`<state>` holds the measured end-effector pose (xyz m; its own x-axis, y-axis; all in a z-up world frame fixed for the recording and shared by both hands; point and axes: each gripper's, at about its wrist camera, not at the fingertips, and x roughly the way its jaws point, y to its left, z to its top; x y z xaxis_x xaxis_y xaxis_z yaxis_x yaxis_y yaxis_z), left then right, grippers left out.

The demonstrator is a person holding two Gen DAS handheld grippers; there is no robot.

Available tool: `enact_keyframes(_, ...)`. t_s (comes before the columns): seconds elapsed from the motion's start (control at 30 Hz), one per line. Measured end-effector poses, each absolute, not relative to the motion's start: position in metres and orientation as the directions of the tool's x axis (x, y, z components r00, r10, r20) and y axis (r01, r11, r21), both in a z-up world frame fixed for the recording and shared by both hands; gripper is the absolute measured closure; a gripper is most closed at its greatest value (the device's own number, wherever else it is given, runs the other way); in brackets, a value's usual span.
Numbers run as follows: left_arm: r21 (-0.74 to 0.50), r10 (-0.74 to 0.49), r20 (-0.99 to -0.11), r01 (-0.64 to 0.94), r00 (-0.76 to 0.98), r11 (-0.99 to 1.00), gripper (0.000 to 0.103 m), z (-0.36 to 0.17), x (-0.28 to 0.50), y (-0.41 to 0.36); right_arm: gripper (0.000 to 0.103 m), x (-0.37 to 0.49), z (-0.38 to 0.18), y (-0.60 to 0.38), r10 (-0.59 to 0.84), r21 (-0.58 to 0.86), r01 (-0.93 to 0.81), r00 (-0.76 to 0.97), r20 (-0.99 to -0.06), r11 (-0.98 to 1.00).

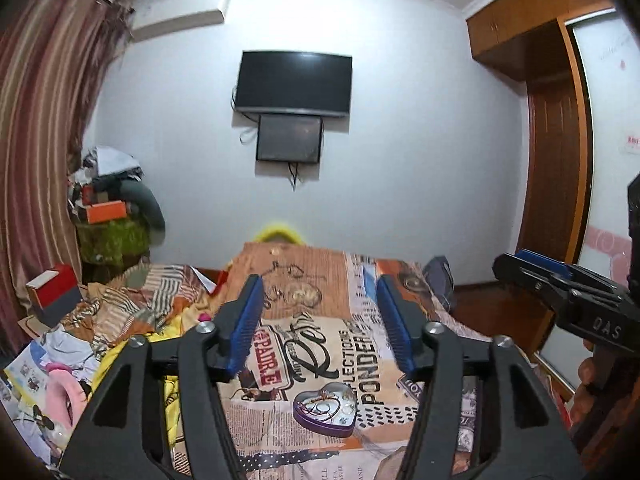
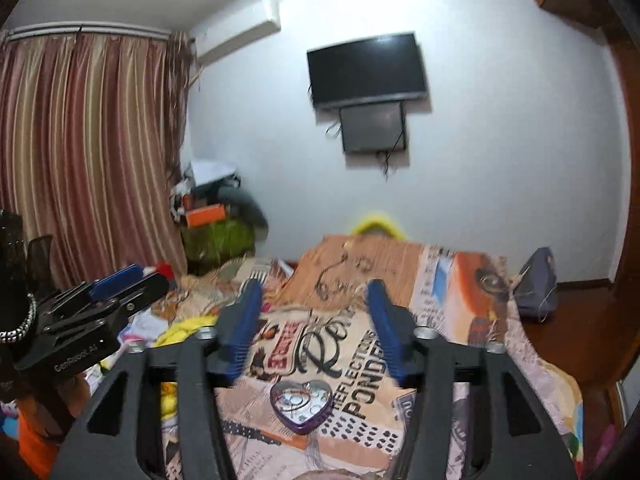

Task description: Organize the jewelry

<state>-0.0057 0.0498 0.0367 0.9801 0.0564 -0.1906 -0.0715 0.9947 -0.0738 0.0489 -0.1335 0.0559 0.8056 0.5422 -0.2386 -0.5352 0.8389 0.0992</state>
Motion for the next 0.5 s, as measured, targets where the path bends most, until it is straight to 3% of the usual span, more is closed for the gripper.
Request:
enact_keyframes(0.03,-0.072,0.067,-0.184,-0.081,0.981,0.994,0.033,0.038,-0.009,0.05,0.034,0.045,0.057,-0.133,0.533,0.092,-0.527,0.815,-0.228,0.845)
enact_keyframes(0.1,-0.063,0.092,-0.169,-0.104,0.981,0.993,0.014,0.038,-0.016,0.048,0.02,0.036,0.059,-0.132,0.512,0.075,-0.508,0.833,-0.209,0.858)
enact_keyframes(0.17,-0.056,0.11,-0.163,-0.12,0.98,0.991,0.006,0.037,-0.02,0.047,0.014,0.03,0.06,-0.13,0.494,0.065,-0.492,0.848,-0.193,0.868)
enact_keyframes(0.3,-0.047,0.114,-0.175,-0.124,0.978,0.991,0.005,0.033,-0.025,0.046,0.0,0.026,0.056,-0.127,0.467,0.053,-0.466,0.865,-0.181,0.883)
enact_keyframes(0.5,-0.042,0.127,-0.175,-0.136,0.976,0.99,0.002,0.03,-0.029,0.045,0.0,0.02,0.055,-0.125,0.456,0.014,-0.462,0.87,-0.189,0.887)
